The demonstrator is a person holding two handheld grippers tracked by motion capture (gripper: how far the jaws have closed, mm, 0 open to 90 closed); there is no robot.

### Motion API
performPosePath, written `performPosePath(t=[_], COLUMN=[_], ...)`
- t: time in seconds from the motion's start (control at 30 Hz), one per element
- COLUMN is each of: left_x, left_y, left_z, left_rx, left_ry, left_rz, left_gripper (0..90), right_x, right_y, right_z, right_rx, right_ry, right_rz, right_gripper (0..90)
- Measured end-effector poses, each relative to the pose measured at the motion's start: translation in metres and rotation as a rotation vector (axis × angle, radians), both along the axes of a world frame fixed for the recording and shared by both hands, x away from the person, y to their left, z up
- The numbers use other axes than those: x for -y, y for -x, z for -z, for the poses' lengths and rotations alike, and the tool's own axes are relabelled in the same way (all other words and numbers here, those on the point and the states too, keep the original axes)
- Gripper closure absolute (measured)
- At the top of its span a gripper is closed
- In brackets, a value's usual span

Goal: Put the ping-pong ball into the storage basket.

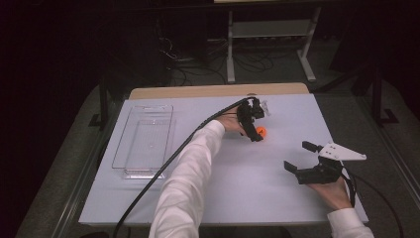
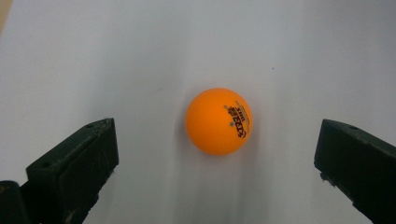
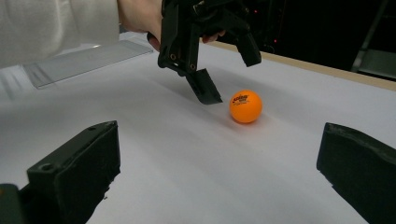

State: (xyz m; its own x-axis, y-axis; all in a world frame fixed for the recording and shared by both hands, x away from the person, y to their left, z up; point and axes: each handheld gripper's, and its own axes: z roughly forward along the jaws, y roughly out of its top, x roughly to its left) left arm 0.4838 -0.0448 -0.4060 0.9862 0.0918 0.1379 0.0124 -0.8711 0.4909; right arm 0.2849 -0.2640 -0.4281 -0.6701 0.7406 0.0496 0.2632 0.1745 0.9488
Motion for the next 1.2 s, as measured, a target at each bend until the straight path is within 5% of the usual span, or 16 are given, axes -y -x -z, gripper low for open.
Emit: performPosePath(t=[0.6, 1.2], left_x=[0.01, 0.011], left_y=[-0.005, -0.007], left_z=[0.011, 0.016], left_rx=[-0.015, -0.039], left_ry=[-0.04, -0.06], left_rz=[-0.001, 0.025], left_gripper=[1.5, 22.7], right_x=[0.0, -0.001], right_y=[0.0, -0.001], right_z=[0.001, 0.001], right_rx=[-0.005, -0.008], right_ry=[0.003, 0.011], right_rz=[-0.002, -0.007], right_gripper=[0.0, 0.0])
